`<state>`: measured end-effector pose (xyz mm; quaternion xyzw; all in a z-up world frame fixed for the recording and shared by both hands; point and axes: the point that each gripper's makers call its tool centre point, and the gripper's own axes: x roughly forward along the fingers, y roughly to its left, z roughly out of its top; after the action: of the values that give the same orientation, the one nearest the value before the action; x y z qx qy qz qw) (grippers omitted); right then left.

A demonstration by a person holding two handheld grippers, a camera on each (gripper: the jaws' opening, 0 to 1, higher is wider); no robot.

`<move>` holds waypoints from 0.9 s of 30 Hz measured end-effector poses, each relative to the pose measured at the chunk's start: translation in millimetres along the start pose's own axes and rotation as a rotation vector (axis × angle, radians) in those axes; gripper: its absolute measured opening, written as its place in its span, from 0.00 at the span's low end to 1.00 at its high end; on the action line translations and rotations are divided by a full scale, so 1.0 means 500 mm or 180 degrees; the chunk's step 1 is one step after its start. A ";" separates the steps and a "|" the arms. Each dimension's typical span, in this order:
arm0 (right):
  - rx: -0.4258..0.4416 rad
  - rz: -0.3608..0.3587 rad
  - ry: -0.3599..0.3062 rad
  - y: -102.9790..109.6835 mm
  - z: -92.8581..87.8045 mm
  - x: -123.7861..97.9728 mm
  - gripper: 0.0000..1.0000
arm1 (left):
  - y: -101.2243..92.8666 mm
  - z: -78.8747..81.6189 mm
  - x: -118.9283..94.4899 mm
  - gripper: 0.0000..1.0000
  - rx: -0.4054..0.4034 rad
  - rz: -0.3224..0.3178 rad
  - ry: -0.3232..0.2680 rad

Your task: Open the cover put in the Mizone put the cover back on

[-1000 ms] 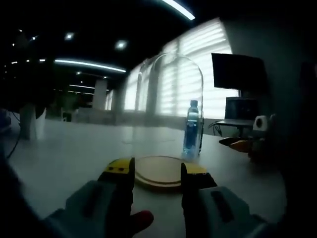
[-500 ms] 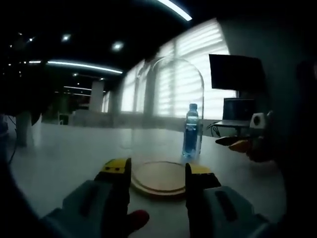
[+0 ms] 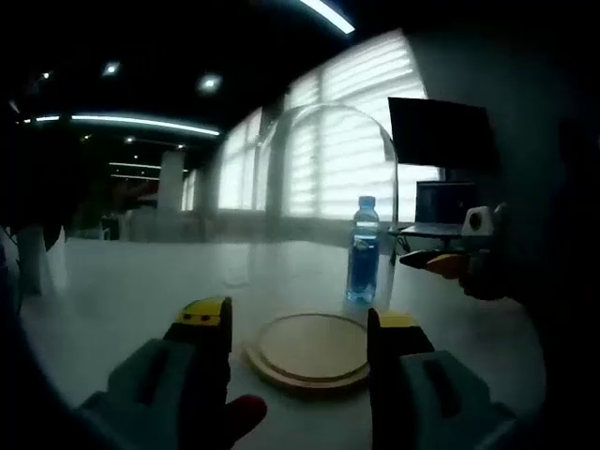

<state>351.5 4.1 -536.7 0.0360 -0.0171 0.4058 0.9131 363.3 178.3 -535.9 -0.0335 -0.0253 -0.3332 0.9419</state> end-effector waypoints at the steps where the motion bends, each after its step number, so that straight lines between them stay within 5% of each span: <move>1: 0.0002 -0.0017 0.0002 -0.004 0.002 0.003 0.36 | 0.003 0.002 0.001 0.53 -0.0040 0.0003 -0.0012; 5: 0.0042 0.0056 0.0067 -0.009 0.005 0.014 0.42 | 0.012 0.005 0.007 0.51 -0.0048 -0.0015 0.0015; 9: -0.0057 0.0171 0.0178 -0.002 0.006 0.032 0.50 | -0.001 0.007 0.016 0.51 -0.0164 -0.0249 0.0112; 17: -0.0074 0.0557 0.0132 0.027 0.037 0.066 0.52 | -0.017 0.037 0.041 0.55 -0.0038 -0.0554 0.0115; 27: 0.0096 0.0698 0.0200 0.022 0.042 0.093 0.55 | -0.025 0.038 0.068 0.57 0.0041 -0.0900 0.0265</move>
<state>374.2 44.1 -512.1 0.0349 0.0138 0.5043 0.8627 381.4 148.8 -514.1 -0.0097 0.0072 -0.4635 0.8860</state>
